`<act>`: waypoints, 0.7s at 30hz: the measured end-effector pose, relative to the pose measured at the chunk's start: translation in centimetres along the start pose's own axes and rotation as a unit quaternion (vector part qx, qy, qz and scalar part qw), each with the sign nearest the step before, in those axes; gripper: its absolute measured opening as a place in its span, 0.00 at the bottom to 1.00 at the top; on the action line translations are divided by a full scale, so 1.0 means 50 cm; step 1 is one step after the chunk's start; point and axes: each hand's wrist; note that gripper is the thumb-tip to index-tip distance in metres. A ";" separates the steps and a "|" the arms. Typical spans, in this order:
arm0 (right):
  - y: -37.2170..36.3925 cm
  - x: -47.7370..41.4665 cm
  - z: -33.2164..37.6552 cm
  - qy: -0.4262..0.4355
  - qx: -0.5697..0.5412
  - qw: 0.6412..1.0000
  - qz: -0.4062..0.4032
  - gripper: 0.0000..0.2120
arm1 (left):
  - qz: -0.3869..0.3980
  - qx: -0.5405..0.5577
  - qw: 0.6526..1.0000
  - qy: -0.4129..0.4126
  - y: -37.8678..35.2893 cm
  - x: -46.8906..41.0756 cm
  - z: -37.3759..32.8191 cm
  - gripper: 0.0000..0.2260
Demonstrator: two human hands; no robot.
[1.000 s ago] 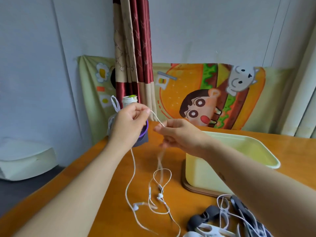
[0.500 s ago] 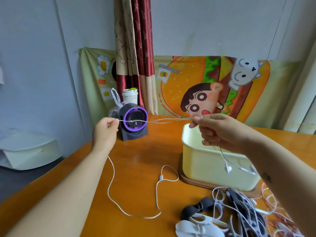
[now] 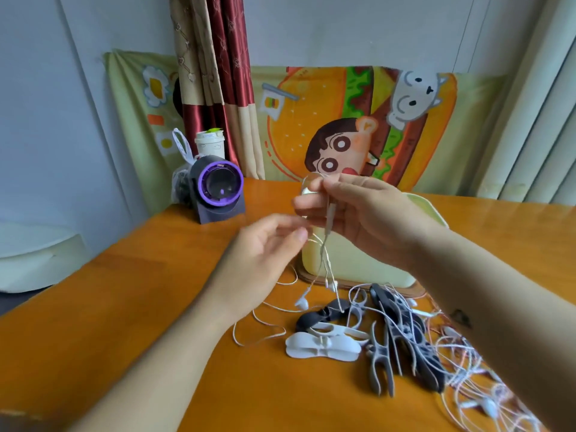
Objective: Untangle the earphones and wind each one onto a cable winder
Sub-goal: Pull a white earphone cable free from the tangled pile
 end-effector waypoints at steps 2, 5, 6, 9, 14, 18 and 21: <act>-0.009 0.008 0.004 0.027 0.075 0.997 0.001 0.10 | 0.064 0.022 0.997 0.023 -0.026 0.006 0.002 0.10; -0.015 0.017 0.008 0.051 0.133 0.990 -0.009 0.09 | 0.098 0.035 0.994 0.037 -0.051 0.010 -0.005 0.14; -0.015 0.019 0.010 0.059 0.133 0.989 -0.020 0.10 | 0.099 0.048 0.993 0.040 -0.054 0.011 -0.007 0.13; -0.001 0.018 0.011 0.091 0.125 0.985 -0.074 0.12 | 0.092 0.085 0.990 0.064 -0.046 0.014 0.001 0.12; 0.041 0.002 -0.002 0.101 0.217 0.964 -0.111 0.15 | 0.044 -0.007 0.995 0.092 -0.003 0.010 0.029 0.15; 0.060 -0.023 -0.028 0.050 0.257 0.960 -0.102 0.15 | 0.057 -0.052 0.989 0.130 0.030 0.010 0.048 0.15; 0.060 -0.054 -0.036 0.023 0.264 0.959 -0.103 0.14 | 0.106 0.041 0.974 0.194 0.040 0.023 0.058 0.11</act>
Point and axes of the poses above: each hand's wrist, its own x-axis away from the middle knuckle, its own y-axis out of the back of the hand, z = x × y, and after that the axes turned 5 degrees about y, right-handed
